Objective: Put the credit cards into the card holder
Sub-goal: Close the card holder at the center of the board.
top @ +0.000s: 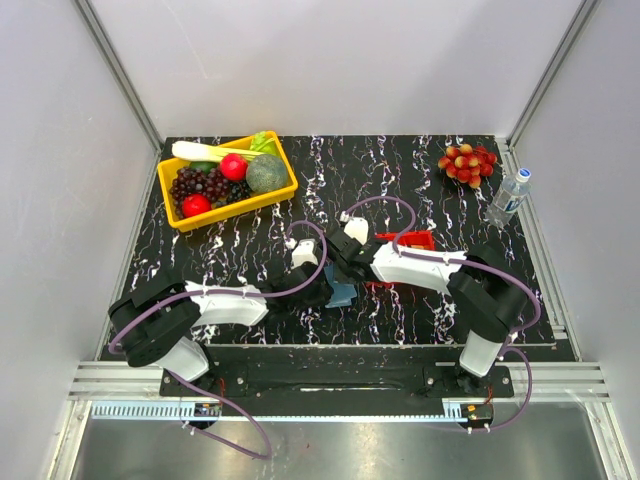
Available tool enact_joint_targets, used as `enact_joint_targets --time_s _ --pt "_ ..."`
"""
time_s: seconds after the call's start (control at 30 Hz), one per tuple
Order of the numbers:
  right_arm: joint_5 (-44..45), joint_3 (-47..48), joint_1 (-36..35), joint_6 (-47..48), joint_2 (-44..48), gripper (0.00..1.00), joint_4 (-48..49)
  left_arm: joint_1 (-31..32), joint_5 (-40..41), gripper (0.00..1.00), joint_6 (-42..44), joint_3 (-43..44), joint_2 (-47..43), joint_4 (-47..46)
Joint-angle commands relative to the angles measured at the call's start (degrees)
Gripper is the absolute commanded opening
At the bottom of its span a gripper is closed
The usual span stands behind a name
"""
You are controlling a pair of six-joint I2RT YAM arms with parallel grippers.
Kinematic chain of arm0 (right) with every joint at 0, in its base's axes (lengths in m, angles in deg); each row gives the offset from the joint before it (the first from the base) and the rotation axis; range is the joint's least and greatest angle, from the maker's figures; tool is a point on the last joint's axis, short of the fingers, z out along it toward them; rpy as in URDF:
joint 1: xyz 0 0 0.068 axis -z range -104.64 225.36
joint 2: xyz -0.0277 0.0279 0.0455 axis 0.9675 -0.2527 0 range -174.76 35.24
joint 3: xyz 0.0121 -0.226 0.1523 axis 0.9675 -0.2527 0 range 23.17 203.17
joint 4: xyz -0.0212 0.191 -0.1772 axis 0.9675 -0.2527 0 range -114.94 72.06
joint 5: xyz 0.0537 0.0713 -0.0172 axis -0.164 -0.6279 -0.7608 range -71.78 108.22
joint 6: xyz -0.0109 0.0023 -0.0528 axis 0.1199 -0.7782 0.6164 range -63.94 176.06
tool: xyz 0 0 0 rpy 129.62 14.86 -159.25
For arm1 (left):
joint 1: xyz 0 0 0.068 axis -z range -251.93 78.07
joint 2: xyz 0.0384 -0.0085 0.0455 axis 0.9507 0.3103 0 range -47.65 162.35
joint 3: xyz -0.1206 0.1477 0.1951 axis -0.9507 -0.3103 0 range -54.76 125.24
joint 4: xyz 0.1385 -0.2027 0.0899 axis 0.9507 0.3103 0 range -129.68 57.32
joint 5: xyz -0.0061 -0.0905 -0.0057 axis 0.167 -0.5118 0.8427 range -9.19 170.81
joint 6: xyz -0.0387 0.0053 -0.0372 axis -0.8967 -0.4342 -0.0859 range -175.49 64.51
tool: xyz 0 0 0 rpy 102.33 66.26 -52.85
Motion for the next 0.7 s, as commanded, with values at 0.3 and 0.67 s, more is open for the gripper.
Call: enact_joint_targets --time_s 0.3,0.67 --pt "1.19 0.76 -0.48 -2.17 2.44 0.00 0.54 0.03 -1.92 0.23 0.03 -1.33 1.97 2.01" --pt "3.83 0.67 -0.04 -2.35 3.24 0.00 -0.43 0.03 -1.92 0.23 0.03 -1.50 1.79 1.84"
